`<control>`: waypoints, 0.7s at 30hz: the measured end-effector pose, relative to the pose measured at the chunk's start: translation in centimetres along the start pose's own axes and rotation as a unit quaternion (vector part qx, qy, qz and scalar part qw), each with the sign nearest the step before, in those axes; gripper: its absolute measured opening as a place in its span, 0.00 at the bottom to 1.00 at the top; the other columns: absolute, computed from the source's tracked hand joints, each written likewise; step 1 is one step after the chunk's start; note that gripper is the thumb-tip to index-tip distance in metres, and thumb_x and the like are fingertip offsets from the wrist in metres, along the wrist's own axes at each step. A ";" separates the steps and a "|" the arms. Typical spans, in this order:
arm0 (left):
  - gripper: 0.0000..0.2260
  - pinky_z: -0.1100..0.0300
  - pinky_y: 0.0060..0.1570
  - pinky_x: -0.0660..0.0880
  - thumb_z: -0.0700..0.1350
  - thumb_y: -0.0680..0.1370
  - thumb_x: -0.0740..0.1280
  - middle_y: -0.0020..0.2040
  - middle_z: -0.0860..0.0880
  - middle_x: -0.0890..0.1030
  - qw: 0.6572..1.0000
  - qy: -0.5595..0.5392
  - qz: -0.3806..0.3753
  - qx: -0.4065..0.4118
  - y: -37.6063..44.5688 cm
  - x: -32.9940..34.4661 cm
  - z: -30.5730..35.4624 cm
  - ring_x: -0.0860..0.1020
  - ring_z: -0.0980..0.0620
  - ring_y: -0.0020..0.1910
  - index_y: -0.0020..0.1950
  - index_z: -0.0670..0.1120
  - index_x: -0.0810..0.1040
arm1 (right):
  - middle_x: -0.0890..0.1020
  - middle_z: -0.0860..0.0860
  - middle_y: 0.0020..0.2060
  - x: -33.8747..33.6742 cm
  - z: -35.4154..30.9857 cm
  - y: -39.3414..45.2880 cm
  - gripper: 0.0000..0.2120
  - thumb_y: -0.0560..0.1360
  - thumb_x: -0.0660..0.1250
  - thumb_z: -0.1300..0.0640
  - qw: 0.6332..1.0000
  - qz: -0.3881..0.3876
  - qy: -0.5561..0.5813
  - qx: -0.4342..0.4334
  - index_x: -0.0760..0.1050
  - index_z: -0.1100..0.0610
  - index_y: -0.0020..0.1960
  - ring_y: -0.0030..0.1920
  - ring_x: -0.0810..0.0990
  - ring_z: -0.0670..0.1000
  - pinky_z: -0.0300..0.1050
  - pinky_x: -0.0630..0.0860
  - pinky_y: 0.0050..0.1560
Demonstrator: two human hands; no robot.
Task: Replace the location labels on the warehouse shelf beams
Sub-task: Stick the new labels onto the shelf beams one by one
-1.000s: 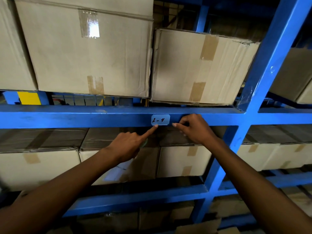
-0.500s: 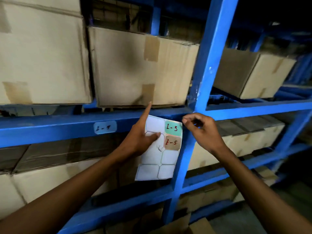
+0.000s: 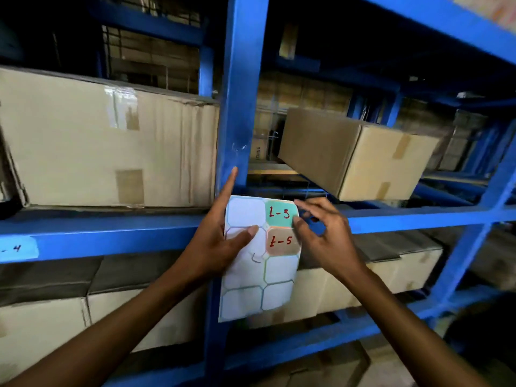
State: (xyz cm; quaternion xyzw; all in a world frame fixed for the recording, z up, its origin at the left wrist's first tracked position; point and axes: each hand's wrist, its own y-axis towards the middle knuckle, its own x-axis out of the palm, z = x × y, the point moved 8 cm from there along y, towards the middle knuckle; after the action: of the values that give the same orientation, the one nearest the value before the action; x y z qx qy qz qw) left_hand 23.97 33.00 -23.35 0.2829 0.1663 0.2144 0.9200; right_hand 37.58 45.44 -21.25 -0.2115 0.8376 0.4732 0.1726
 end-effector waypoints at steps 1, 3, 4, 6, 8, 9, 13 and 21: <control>0.40 0.64 0.46 0.79 0.34 0.75 0.66 0.62 0.54 0.78 1.000 0.010 0.006 0.008 0.3 0.6 0.6 0.81 0.56 0.55 0.70 0.69 0.49 | 0.72 0.43 0.51 -0.3 0.4 0.2 0.16 0.75 0.64 0.54 1.000 -0.011 0.000 -0.005 0.74 0.53 0.63 0.51 0.75 0.38 0.28 0.78 0.44; 0.39 0.58 0.56 0.78 0.35 0.75 0.66 0.71 0.47 0.69 0.998 0.041 0.019 0.031 0.7 1.4 2.0 0.78 0.54 0.60 0.70 0.69 0.49 | 0.73 0.43 0.52 -0.8 0.8 0.5 0.16 0.75 0.64 0.53 1.000 -0.018 -0.010 -0.018 0.74 0.53 0.62 0.52 0.75 0.40 0.28 0.77 0.44; 0.39 0.55 0.59 0.76 0.36 0.75 0.66 0.73 0.47 0.66 0.998 0.054 0.019 0.038 0.8 1.8 2.5 0.76 0.54 0.63 0.70 0.69 0.49 | 0.73 0.43 0.52 -1.0 0.9 0.5 0.15 0.75 0.64 0.54 1.000 -0.013 -0.008 -0.018 0.75 0.53 0.62 0.52 0.75 0.40 0.27 0.77 0.44; 0.39 0.60 0.62 0.74 0.37 0.75 0.67 0.74 0.57 0.64 0.995 0.083 0.020 0.048 1.1 2.4 3.1 0.74 0.58 0.64 0.72 0.67 0.49 | 0.74 0.45 0.51 -1.8 1.0 0.9 0.12 0.74 0.66 0.56 1.000 0.012 0.014 -0.017 0.77 0.55 0.58 0.51 0.74 0.39 0.24 0.75 0.44; 0.39 0.70 0.57 0.72 0.38 0.76 0.67 0.67 0.72 0.65 0.993 0.108 0.016 0.045 1.2 2.8 3.4 0.75 0.64 0.61 0.73 0.66 0.48 | 0.76 0.48 0.48 -2.4 0.7 1.1 0.07 0.74 0.67 0.59 0.998 0.038 0.037 -0.018 0.79 0.57 0.51 0.49 0.75 0.39 0.23 0.72 0.41; 0.39 0.73 0.55 0.72 0.38 0.76 0.66 0.63 0.77 0.65 0.992 0.121 0.015 0.044 1.3 2.9 3.5 0.75 0.66 0.60 0.74 0.65 0.47 | 0.77 0.49 0.46 -2.5 0.4 1.1 0.05 0.74 0.67 0.60 0.998 0.044 0.044 -0.020 0.79 0.58 0.48 0.48 0.75 0.38 0.23 0.72 0.40; 0.36 0.80 0.47 0.70 0.43 0.78 0.64 0.53 0.73 0.74 0.974 0.218 0.017 0.059 1.3 3.2 4.7 0.76 0.73 0.51 0.73 0.67 0.45 | 0.81 0.48 0.41 -2.8 -0.2 1.4 0.01 0.74 0.67 0.60 0.991 0.034 0.126 0.041 0.78 0.57 0.44 0.42 0.79 0.37 0.28 0.75 0.37; 0.24 0.78 0.42 0.73 0.42 0.76 0.67 0.60 0.51 0.79 0.959 0.259 0.062 0.098 1.4 3.2 7.0 0.76 0.71 0.47 0.65 0.64 0.64 | 0.84 0.50 0.37 -4.1 -1.0 2.6 0.07 0.75 0.65 0.58 0.939 -0.039 0.263 0.216 0.78 0.55 0.39 0.34 0.83 0.41 0.34 0.78 0.32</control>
State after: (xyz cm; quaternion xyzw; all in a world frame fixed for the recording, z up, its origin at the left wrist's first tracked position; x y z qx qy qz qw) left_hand 29.28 32.48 -17.58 0.3163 0.4011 0.3199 0.7980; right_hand 39.70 46.58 -16.90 -0.3185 0.9264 0.2009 0.0062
